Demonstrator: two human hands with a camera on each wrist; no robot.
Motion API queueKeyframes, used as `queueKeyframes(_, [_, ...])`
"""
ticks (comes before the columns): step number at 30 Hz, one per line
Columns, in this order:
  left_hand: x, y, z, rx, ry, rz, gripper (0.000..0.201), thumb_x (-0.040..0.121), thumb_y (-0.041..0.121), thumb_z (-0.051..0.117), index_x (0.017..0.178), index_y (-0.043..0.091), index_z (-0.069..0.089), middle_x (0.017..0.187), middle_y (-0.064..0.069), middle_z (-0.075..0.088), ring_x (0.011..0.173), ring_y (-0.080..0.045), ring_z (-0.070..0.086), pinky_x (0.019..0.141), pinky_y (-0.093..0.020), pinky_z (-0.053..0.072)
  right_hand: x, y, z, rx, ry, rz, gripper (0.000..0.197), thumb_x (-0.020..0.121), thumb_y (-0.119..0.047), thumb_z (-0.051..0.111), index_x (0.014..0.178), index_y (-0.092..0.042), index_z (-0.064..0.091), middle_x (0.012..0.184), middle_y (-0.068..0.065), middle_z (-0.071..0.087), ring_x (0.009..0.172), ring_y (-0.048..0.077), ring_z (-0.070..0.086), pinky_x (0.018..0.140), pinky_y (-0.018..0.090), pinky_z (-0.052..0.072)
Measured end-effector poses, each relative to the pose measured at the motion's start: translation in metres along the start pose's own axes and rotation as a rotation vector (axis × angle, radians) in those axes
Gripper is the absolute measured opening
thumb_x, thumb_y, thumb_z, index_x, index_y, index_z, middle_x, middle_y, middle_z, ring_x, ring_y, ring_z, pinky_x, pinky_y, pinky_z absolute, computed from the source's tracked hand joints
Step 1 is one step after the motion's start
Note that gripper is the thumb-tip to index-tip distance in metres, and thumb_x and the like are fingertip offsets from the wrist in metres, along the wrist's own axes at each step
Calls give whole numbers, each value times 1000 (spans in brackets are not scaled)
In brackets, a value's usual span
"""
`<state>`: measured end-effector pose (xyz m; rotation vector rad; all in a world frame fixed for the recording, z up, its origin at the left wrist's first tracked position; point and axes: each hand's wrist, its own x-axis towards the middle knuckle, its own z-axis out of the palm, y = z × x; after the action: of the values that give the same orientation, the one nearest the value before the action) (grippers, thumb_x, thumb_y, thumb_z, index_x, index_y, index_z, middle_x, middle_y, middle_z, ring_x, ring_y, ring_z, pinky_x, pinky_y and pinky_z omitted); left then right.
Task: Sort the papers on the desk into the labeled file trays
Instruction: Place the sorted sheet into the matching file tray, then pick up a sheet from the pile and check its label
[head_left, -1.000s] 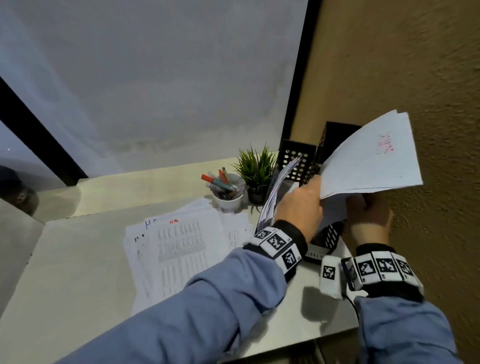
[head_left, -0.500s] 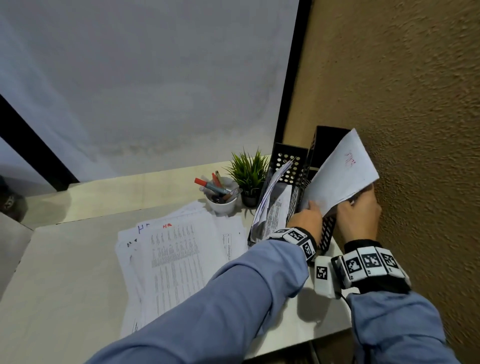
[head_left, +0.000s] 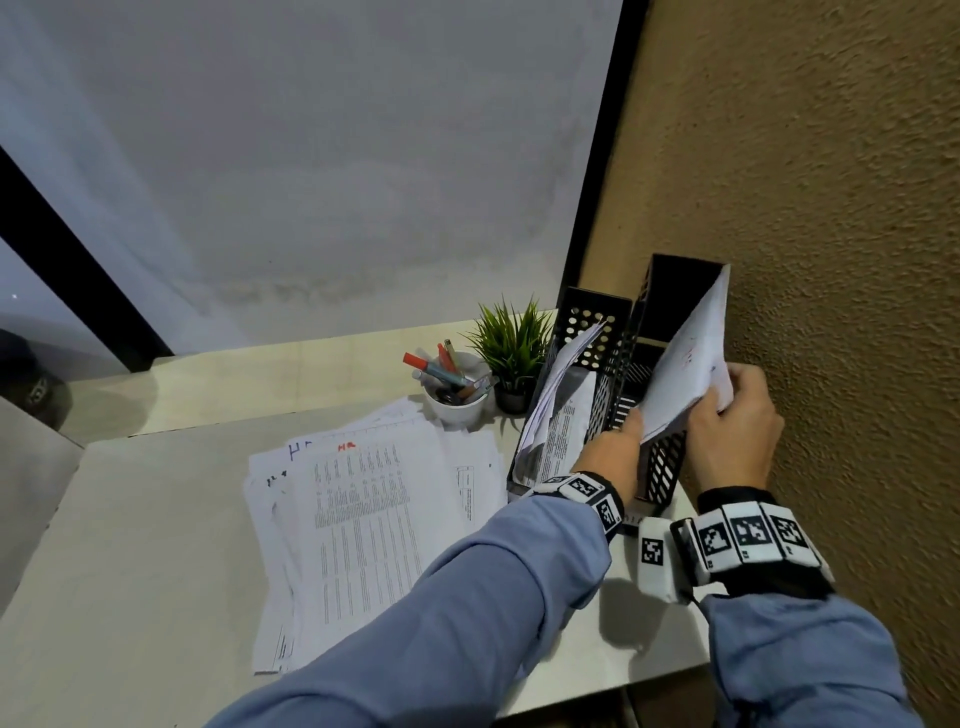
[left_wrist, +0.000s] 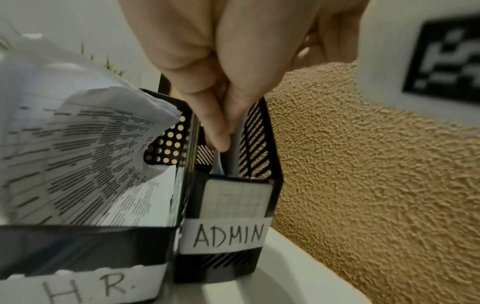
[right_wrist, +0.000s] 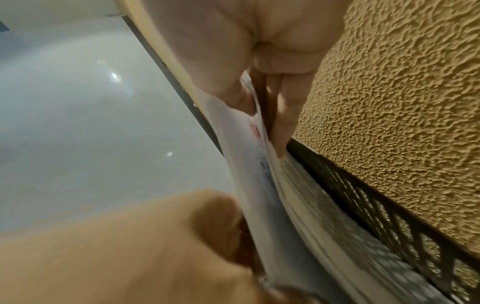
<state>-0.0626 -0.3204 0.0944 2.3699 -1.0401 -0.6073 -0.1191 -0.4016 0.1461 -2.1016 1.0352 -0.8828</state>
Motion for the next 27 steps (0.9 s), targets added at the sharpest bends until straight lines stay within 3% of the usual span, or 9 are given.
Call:
queueKeyframes(3, [-5, -6, 4, 8, -23, -7, 71, 87, -7, 46, 148, 6, 13, 121, -27, 56, 111, -41, 55, 93, -46, 45, 1, 1, 6, -41, -54, 24, 22, 93, -10, 43, 110, -1, 55, 102, 24, 63, 79, 23, 46, 69, 28, 32])
queueKeyframes(6, [-7, -8, 1, -53, 27, -16, 58, 87, 2, 55, 139, 1, 28, 118, -25, 58, 108, -41, 57, 92, -47, 48, 1, -2, 7, -57, -108, 65, 27, 92, -9, 46, 115, -2, 57, 108, 23, 65, 89, 28, 56, 75, 30, 39])
queueKeyframes(10, [-31, -20, -12, -320, 170, 42, 67, 83, 23, 68, 139, 11, 32, 130, -14, 55, 111, -32, 58, 91, -41, 50, -1, -23, 1, 5, 18, 20, 35, 92, -15, 48, 124, -7, 56, 112, 17, 66, 99, 25, 59, 87, 28, 43])
queueKeyframes(13, [-67, -63, -15, -517, 226, -97, 60, 85, 37, 65, 137, 18, 40, 131, -3, 54, 107, -21, 61, 89, -35, 53, -20, -47, 8, 182, 59, -164, 30, 91, -11, 51, 120, -8, 59, 102, 7, 67, 89, 14, 58, 76, 6, 41])
queueKeyframes(15, [-87, -111, -14, -467, 272, -249, 43, 88, 35, 60, 124, 14, 50, 123, -5, 59, 99, -21, 63, 87, -35, 53, -44, -58, 27, 253, -50, -283, 26, 91, -7, 52, 115, -8, 61, 97, 0, 64, 84, 10, 58, 68, -2, 41])
queueKeyframes(17, [-104, -167, -9, -378, 303, -461, 37, 90, 30, 57, 121, 10, 52, 123, -8, 58, 102, -23, 61, 91, -31, 48, -69, -55, 59, 232, -275, -304, 22, 91, -7, 53, 110, -7, 63, 96, 3, 66, 82, 12, 58, 67, 0, 40])
queueKeyframes(19, [-125, -213, -5, -308, 346, -652, 45, 91, 31, 55, 128, 7, 46, 132, -12, 47, 114, -25, 54, 98, -32, 43, -95, -40, 99, 140, -544, -216, 21, 90, -9, 53, 109, -7, 65, 99, 8, 69, 83, 14, 59, 69, 6, 43])
queueKeyframes(22, [-154, -256, 0, -177, 372, -896, 59, 91, 39, 52, 134, 2, 35, 137, -16, 36, 124, -32, 41, 103, -38, 37, -130, -5, 152, -56, -858, -7, 32, 89, -14, 55, 119, -6, 60, 117, 12, 64, 101, 21, 61, 91, 25, 46])
queueKeyframes(27, [-168, -277, 3, -211, 404, -1023, 63, 87, 38, 60, 132, 1, 36, 133, -18, 41, 122, -34, 43, 101, -40, 39, -168, 20, 193, -271, -955, 125, 46, 82, -22, 62, 118, 5, 53, 121, 18, 52, 110, 30, 52, 83, 29, 43])
